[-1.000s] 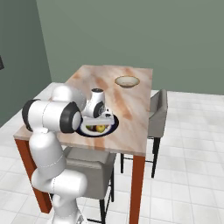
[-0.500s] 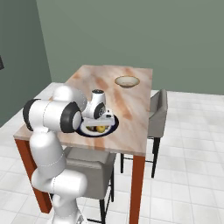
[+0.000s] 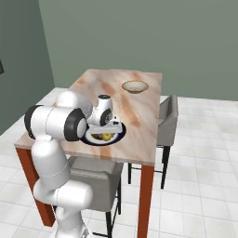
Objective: Take the fruits from the plate on the dining counter and place two fruits in each bowl.
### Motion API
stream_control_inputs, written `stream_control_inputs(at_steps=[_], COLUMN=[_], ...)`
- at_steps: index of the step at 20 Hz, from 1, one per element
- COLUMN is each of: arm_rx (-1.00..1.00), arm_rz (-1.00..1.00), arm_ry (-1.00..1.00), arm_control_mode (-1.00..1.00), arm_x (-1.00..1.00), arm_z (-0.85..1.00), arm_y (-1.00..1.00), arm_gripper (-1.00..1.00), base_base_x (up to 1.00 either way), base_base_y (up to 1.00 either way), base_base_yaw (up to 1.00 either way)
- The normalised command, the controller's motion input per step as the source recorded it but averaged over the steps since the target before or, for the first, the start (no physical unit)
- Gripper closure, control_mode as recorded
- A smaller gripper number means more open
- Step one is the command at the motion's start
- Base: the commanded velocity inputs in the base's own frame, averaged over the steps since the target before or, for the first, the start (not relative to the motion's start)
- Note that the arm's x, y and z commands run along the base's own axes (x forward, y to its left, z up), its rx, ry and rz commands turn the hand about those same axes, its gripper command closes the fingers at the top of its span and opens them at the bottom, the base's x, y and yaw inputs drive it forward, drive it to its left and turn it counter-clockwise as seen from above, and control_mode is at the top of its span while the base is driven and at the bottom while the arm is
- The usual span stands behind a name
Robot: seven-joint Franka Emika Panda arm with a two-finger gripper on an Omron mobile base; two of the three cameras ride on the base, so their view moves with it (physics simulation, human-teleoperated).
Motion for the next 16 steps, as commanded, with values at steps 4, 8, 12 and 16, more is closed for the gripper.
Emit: stream_control_inputs(at_steps=[4, 8, 12, 16], arm_rx=[0.0, 0.0, 0.0, 0.01], arm_rz=[0.0, 0.0, 0.02, 0.04], arm_ry=[0.0, -0.03, -0.05, -0.01], arm_control_mode=[-1.0, -1.0, -1.0, -1.0], arm_x=[0.0, -0.32, -0.38, -0.16], arm_z=[0.0, 0.49, 1.0, 0.99], arm_y=[0.0, 0.28, 0.4, 0.5], arm_gripper=[1.0, 1.0, 1.0, 1.0], base_base_x=[0.0, 0.0, 0.0, 0.0], base_base_y=[0.0, 0.0, 0.0, 0.0], base_base_yaw=[0.0, 0.0, 0.0, 0.0])
